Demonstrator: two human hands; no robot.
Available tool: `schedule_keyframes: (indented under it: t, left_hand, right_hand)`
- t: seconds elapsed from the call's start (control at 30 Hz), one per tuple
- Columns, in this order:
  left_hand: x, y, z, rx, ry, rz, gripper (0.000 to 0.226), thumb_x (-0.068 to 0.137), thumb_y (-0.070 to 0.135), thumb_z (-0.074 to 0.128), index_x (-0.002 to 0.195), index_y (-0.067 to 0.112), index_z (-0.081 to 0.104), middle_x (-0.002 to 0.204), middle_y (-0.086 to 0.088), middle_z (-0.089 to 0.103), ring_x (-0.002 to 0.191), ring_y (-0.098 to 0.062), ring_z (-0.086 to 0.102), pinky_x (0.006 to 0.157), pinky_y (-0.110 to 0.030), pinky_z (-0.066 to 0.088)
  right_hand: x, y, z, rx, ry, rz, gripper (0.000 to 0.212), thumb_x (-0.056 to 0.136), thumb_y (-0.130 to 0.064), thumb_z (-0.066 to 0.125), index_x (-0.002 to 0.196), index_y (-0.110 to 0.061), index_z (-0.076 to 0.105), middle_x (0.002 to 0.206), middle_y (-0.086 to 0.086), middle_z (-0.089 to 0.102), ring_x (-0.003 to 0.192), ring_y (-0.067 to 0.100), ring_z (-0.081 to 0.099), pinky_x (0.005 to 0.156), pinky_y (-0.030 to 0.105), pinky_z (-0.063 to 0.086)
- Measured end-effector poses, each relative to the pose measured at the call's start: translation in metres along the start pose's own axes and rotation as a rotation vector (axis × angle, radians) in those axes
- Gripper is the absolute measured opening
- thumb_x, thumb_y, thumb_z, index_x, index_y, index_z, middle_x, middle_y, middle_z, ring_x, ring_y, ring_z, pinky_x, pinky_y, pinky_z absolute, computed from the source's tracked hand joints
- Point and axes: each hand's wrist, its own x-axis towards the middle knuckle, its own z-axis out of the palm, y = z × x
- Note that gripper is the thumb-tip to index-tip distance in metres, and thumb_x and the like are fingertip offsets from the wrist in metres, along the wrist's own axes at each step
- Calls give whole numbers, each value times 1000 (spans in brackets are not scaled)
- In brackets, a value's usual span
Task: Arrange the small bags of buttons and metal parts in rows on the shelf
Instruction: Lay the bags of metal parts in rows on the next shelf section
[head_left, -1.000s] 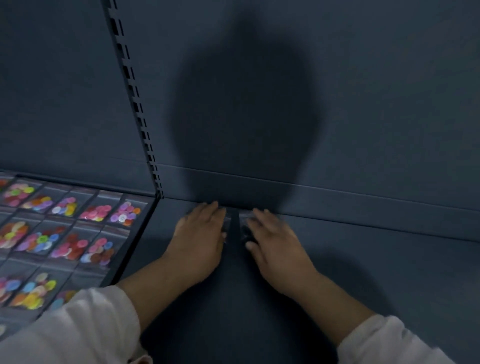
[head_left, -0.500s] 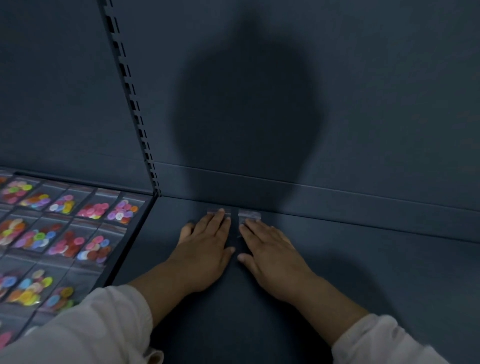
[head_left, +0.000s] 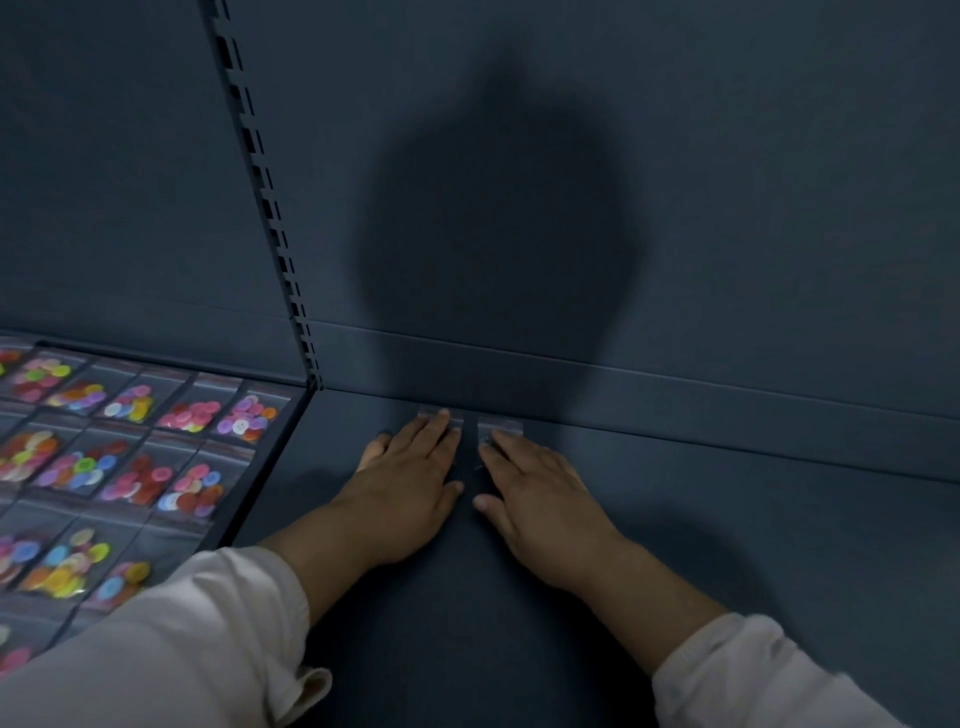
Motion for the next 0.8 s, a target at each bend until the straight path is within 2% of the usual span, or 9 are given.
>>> schedule_keyframes:
  t: [0.2, 0.4, 0.67, 0.8]
  left_hand:
    - [-5, 1, -4, -14, 19, 0, 65, 100, 44, 24, 150, 20, -8, 157, 3, -19, 144, -12, -17, 119, -35, -2]
    - [-19, 3, -13, -26, 72, -41, 64, 100, 44, 24, 151, 18, -5, 157, 2, -17, 144, -13, -15, 116, -32, -4]
    - [-73, -26, -37, 13, 302, -125, 64, 95, 48, 38, 149, 19, 19, 158, -4, 13, 145, -21, 10, 115, -37, 7]
    - [-112, -55, -48, 64, 357, -204, 63, 94, 49, 37, 148, 21, 22, 154, -3, 24, 140, -22, 24, 113, -36, 16]
  right_hand:
    - [-2, -2, -5, 6, 2, 6, 61, 99, -46, 27, 150, -19, 7, 159, -1, -3, 145, 15, -4, 117, 32, -3]
    - [-8, -11, -7, -8, 59, -18, 59, 99, -44, 28, 149, -17, 13, 159, 3, 4, 145, 19, 2, 118, 35, 2]
    - [6, -56, -28, -1, 128, -126, 57, 96, -43, 38, 147, -22, 22, 157, 2, 14, 144, 21, 12, 118, 37, 6]
    - [12, -99, -36, -18, 165, -185, 55, 94, -41, 43, 144, -23, 29, 155, 2, 18, 142, 21, 17, 117, 38, 9]
